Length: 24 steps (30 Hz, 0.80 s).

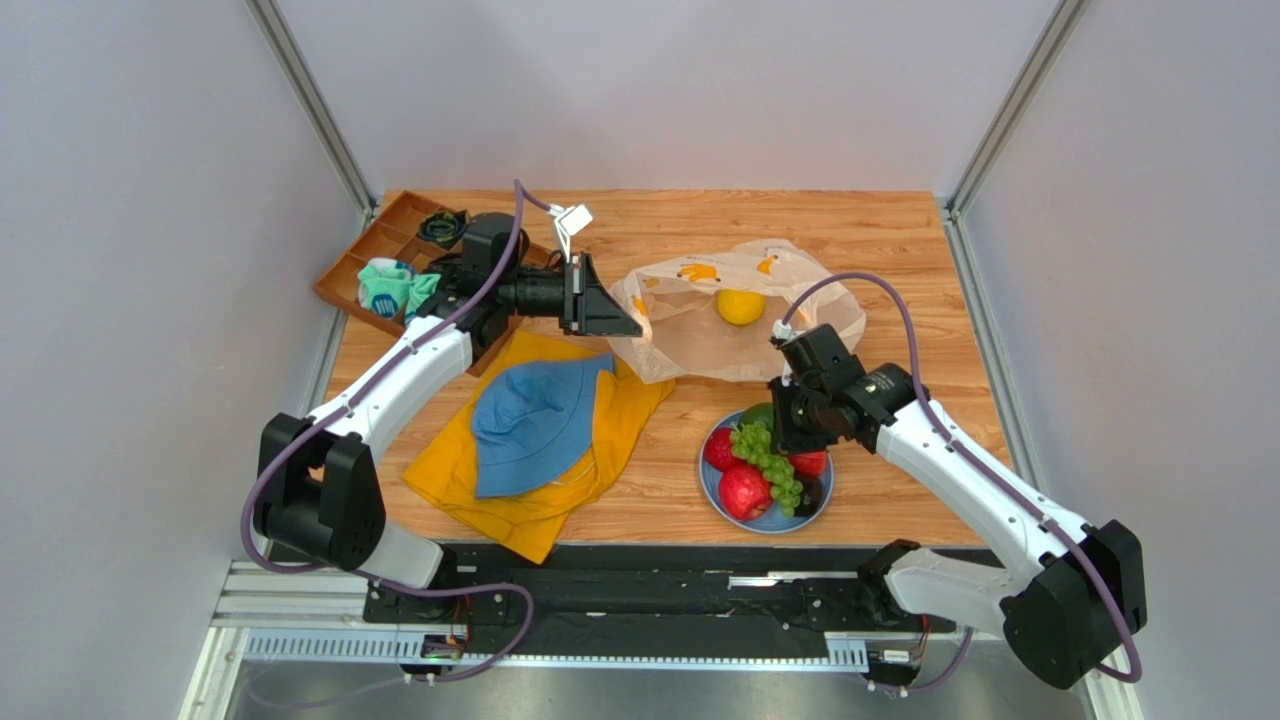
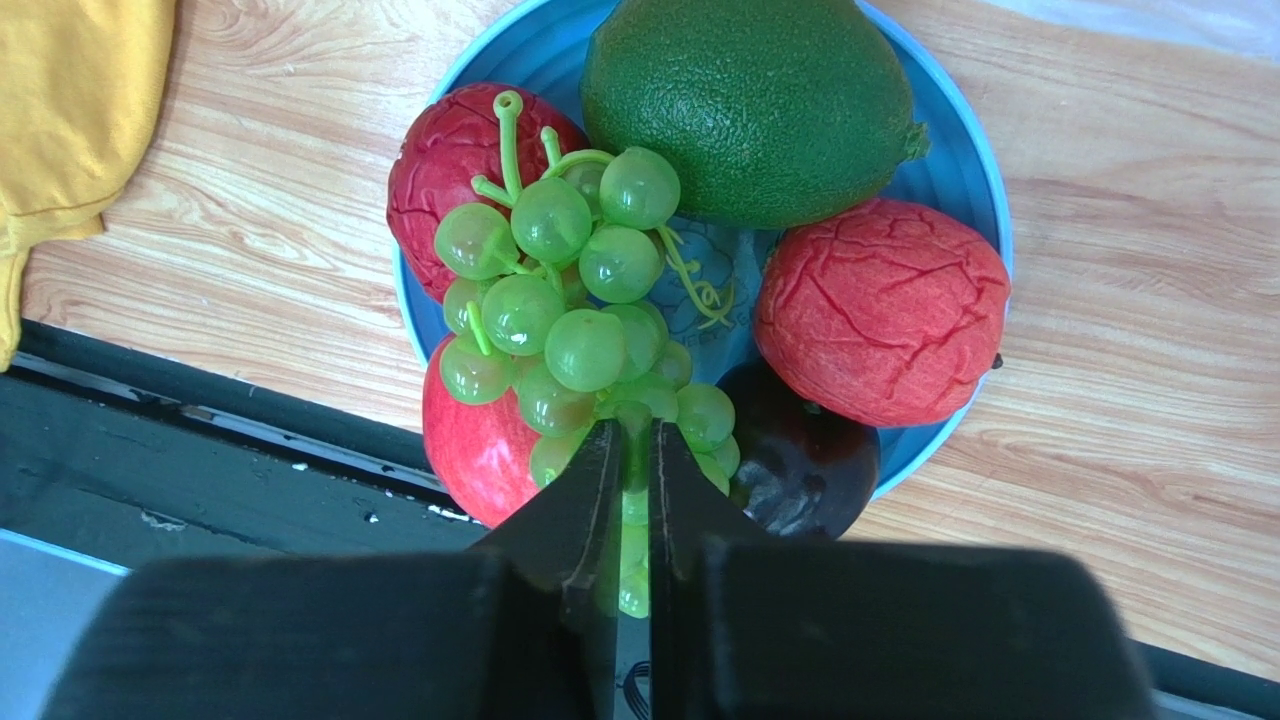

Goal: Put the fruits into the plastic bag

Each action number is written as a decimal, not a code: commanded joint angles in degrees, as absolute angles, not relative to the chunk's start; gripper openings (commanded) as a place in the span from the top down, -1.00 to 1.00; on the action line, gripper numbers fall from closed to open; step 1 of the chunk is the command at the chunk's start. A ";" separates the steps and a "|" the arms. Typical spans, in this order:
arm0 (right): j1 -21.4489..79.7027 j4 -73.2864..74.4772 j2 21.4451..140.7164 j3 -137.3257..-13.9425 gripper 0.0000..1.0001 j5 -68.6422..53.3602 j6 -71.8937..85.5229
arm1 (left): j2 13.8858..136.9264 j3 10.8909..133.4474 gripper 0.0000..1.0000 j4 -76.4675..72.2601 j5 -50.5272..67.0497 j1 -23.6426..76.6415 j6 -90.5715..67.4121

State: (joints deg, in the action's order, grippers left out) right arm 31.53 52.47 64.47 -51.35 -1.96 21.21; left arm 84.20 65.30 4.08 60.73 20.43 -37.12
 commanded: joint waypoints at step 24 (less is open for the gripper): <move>31.20 55.20 59.05 -71.43 0.99 -4.75 19.07 | 83.76 67.76 1.00 3.60 62.14 19.95 -35.96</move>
